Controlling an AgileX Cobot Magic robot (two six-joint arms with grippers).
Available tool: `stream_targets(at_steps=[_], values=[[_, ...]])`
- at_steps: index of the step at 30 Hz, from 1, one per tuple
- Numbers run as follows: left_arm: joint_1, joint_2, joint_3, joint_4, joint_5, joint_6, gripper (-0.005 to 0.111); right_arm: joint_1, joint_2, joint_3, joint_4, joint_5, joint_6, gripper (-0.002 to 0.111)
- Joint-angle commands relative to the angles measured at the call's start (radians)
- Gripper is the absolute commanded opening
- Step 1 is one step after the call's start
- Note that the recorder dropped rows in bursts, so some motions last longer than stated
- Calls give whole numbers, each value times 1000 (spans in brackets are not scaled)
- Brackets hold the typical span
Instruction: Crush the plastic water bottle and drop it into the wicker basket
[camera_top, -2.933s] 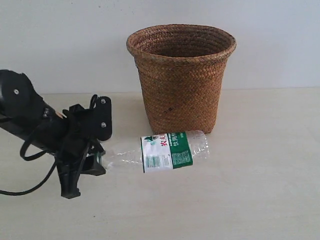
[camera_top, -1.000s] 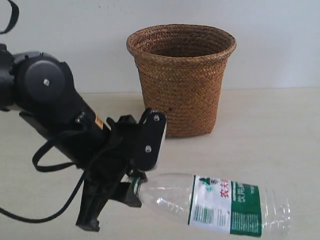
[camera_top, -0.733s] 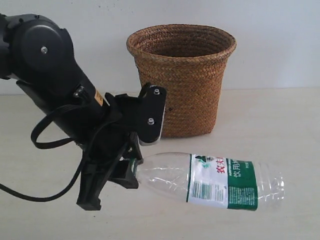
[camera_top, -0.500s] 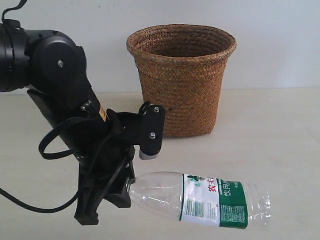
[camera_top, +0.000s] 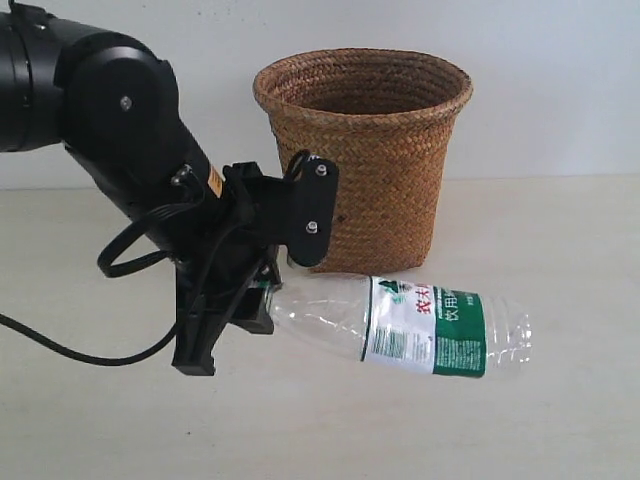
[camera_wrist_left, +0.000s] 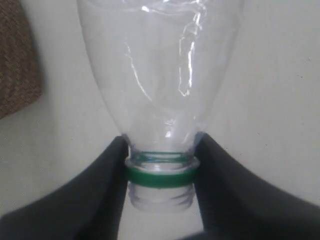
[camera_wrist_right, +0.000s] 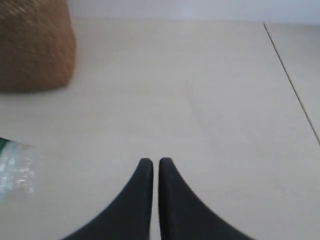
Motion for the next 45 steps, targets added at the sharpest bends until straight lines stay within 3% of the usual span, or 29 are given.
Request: stream_targets(at_steps=[1,8,18,22,30,38,41,45], values=[[-3,-10,-34,9,-19,-10,4,1,-176,-13,78,-16,-21,1],[4,-4,-45,5,-21,-12,4,1,-221,-8,167,14,-83,1],[4,112,-45,-184,144,19,4,1,-210,-4,160,10,-124,1],[4,116,-45,-192,110,1,4,1,-210,-4,164,10,-126,1],[4,-6,-100,12,-29,-11,4,1,-210,-4,203,25,-155,1],[4,-74,-159,4,159,-67,4,1,-210,-4,209,25,-157,1],[4,-73,-152,-60,248,-82,4,1,-210,-4,215,25,-161,1],[4,-56,-111,-162,250,-71,4,1,-210,-4,215,23,-161,1]])
